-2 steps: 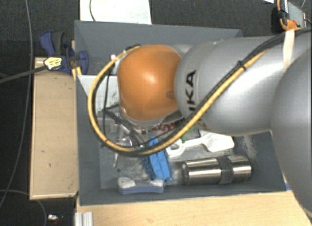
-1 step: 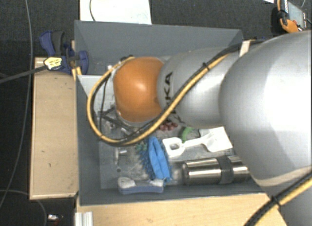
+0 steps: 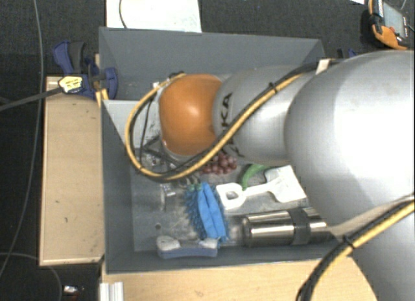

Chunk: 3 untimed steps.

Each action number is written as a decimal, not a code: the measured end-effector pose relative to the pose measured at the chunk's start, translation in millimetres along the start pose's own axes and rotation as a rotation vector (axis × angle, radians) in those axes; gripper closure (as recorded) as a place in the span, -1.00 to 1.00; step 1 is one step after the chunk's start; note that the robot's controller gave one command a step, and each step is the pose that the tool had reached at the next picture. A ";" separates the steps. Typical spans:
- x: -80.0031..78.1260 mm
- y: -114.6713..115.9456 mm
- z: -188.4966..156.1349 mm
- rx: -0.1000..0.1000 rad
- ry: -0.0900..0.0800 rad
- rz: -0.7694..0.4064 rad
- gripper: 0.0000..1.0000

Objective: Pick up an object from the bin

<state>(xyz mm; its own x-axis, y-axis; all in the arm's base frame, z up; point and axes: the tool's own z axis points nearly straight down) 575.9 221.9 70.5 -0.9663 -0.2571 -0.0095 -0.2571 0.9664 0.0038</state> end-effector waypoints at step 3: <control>38.4 -147.4 -2.7 -0.001 -0.003 -0.156 1.00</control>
Offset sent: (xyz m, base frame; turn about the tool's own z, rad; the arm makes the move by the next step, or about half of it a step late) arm 0.0129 -0.0605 0.0295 0.0507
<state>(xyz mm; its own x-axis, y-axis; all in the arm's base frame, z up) 576.7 69.6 72.4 -0.9147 -0.4040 -0.0129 -0.4041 0.9147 0.0031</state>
